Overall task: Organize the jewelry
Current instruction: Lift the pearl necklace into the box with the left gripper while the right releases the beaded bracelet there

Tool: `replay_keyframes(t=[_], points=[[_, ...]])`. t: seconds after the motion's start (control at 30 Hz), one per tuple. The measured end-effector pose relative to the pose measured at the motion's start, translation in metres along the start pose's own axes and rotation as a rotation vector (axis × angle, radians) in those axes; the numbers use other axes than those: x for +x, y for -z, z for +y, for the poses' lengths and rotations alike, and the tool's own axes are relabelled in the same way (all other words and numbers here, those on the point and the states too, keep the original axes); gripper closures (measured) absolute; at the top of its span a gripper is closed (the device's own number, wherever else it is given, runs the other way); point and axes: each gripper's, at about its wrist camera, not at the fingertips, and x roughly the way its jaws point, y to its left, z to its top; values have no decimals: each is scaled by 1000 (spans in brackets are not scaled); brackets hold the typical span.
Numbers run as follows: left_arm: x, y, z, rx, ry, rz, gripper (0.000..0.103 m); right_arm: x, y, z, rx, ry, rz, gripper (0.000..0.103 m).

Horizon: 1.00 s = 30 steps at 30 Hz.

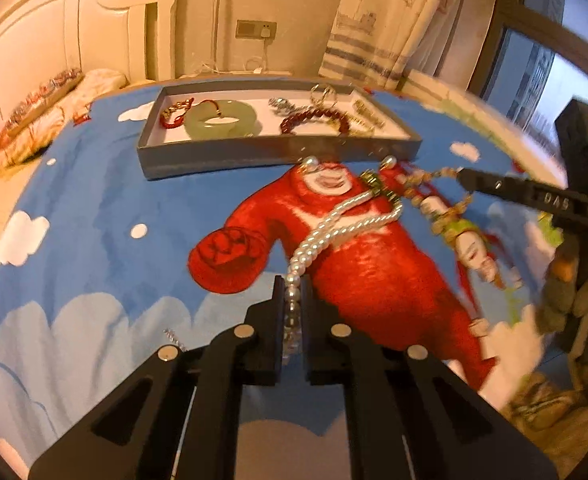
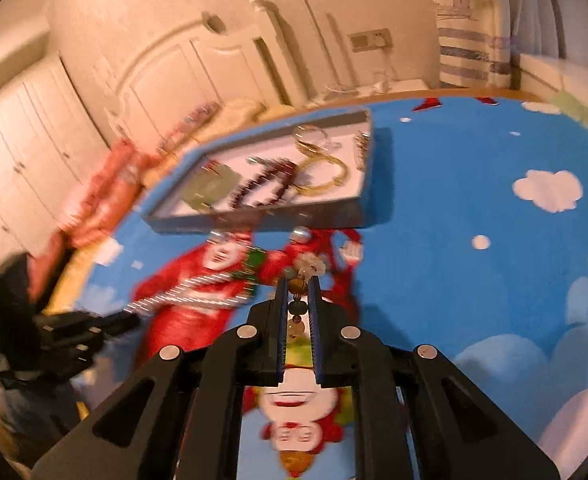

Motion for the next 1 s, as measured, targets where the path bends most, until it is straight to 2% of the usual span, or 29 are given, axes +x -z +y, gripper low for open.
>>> replay_keyframes(t=[0.17, 0.23, 0.4, 0.63, 1.0], points=[[-13, -3, -1, -48, 89, -31, 96, -10, -1, 3, 32, -95, -21, 91], [-17, -4, -5, -54, 103, -38, 96, -14, -1, 3, 50, -130, -26, 91], [-31, -12, -14, -38, 104, -82, 96, -30, -3, 3, 67, -175, -63, 91], [-62, -40, -24, 10, 95, -185, 96, -52, -11, 10, 38, -192, -120, 91], [-90, -74, -33, 79, 62, -280, 96, -65, -18, 17, 1, -199, -159, 91]])
